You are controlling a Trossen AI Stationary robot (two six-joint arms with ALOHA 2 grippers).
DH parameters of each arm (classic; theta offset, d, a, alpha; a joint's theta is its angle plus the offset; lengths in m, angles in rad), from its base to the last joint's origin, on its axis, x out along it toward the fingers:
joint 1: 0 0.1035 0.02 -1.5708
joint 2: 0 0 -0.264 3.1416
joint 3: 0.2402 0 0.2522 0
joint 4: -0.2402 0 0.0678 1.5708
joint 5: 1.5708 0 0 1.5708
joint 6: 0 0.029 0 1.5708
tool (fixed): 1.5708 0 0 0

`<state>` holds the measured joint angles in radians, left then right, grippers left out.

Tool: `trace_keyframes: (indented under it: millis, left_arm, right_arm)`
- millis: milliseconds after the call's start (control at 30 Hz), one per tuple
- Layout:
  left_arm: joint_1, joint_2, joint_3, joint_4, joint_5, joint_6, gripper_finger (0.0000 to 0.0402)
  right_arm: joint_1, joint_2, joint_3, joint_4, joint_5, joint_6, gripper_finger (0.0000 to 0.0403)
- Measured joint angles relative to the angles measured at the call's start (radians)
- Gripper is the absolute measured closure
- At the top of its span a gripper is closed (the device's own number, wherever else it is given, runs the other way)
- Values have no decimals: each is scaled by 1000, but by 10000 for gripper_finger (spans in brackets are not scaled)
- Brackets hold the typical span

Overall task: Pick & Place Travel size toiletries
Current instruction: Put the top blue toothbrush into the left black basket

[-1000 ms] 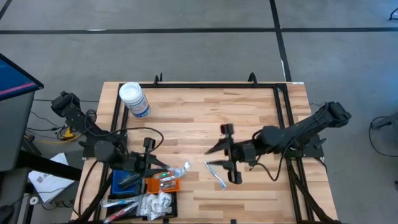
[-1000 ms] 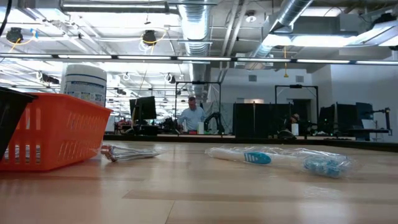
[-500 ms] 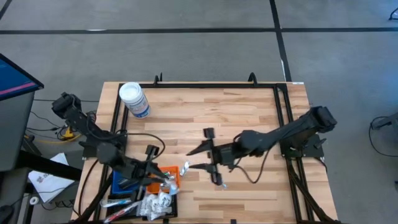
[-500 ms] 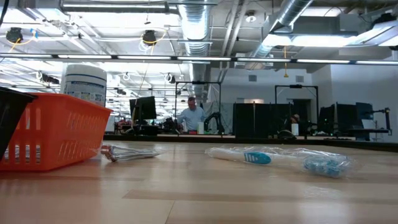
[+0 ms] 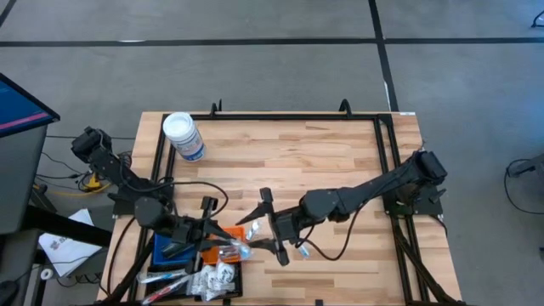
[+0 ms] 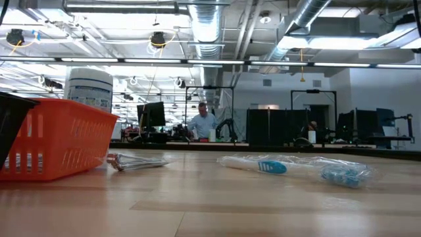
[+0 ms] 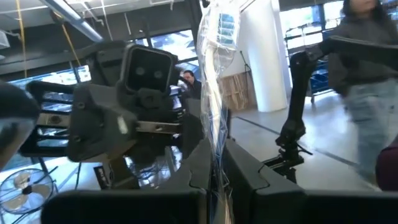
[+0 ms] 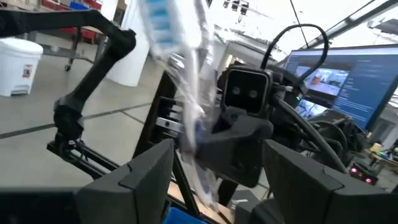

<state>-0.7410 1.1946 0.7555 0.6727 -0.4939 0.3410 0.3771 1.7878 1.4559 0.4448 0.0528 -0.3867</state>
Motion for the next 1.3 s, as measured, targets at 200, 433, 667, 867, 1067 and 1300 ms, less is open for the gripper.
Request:
trace_keyframes:
  millis: [200, 433, 667, 867, 1067, 1300]
  left_arm:
    - [3, 10, 0, 6, -47, 28, 390]
    - [32, 77, 0, 95, -55, 103, 390]
    - [64, 142, 0, 187, -55, 152, 390]
    - [17, 126, 0, 230, -50, 205, 390]
    - [9, 126, 0, 241, -51, 213, 390]
    - [9, 126, 0, 241, -52, 213, 390]
  right_arm:
    - [-1, 18, 0, 48, -65, 44, 169]
    - [-10, 19, 0, 76, -72, 70, 179]
    - [-13, 19, 0, 86, -80, 92, 191]
    - [-11, 19, 0, 76, -82, 91, 202]
    - [-11, 19, 0, 84, -82, 89, 211]
    - [-11, 19, 0, 88, -82, 90, 233]
